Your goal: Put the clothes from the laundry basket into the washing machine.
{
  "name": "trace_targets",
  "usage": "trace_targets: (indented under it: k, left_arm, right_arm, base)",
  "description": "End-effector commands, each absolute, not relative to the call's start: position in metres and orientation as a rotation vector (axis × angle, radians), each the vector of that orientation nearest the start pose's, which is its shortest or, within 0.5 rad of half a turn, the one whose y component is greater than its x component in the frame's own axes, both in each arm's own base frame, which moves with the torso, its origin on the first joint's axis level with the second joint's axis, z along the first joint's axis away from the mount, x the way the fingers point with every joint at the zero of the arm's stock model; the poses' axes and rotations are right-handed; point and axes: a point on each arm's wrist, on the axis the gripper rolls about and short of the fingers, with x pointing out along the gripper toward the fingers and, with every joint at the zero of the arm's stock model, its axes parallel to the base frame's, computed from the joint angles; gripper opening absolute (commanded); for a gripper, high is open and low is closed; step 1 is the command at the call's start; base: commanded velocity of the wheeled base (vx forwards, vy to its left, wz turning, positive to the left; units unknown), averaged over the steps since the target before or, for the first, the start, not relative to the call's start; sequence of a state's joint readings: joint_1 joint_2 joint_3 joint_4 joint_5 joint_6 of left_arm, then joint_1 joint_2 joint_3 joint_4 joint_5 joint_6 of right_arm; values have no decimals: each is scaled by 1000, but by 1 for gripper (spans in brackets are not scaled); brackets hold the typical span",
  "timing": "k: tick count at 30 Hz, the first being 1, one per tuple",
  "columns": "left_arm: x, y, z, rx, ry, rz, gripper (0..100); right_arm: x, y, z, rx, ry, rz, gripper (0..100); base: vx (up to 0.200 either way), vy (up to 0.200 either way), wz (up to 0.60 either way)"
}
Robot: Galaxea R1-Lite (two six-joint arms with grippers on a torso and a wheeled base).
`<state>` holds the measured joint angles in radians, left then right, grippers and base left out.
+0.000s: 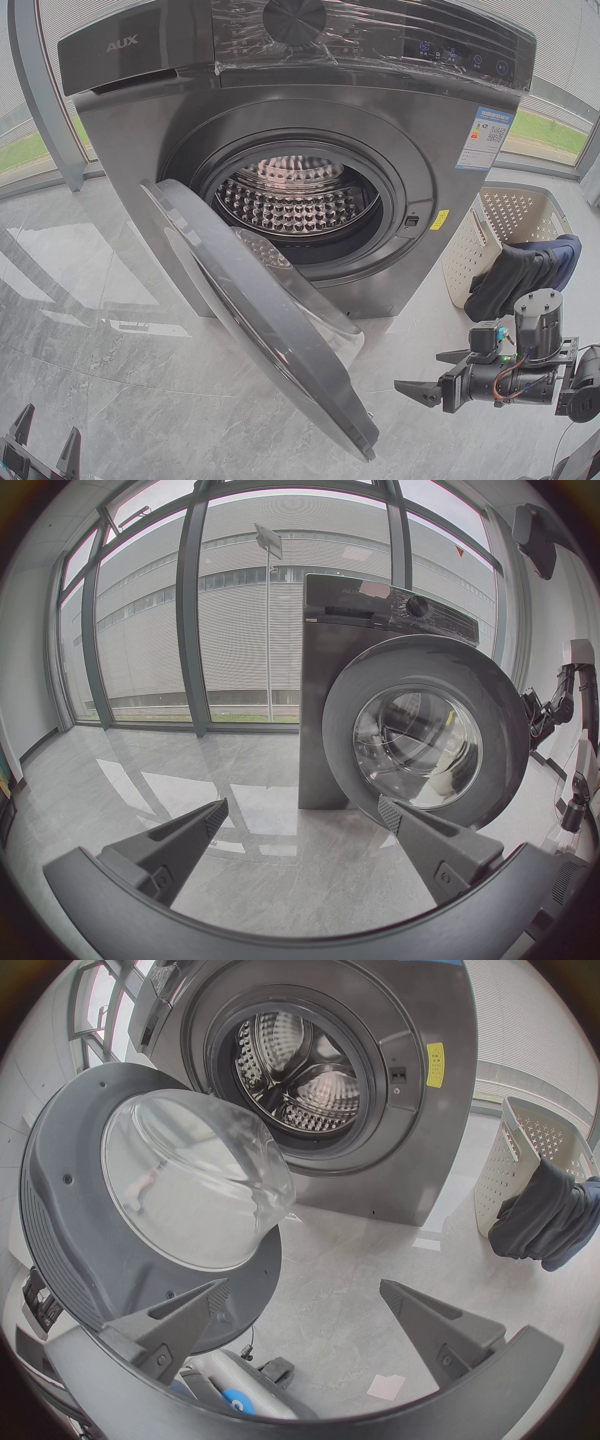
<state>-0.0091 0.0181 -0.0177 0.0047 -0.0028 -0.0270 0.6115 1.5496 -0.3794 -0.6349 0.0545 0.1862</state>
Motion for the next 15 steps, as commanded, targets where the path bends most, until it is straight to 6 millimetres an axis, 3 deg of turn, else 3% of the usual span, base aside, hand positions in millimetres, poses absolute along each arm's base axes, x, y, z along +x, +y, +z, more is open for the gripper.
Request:
trace_targets:
  k: [1, 9, 15]
  left_arm:
    - [-22, 0, 76, -28, 17, -12, 100]
    - [-22, 0, 76, -28, 17, -12, 100]
    - [-22, 0, 76, -28, 17, -12, 100]
  right_arm:
    - [187, 136, 118, 24, 574, 608, 100]
    - [188, 168, 120, 68, 589, 689, 100]
    - [179, 178, 118, 70, 611, 731, 100]
  base:
    - [0, 0, 0]
    - [0, 0, 0]
    - [0, 0, 0]
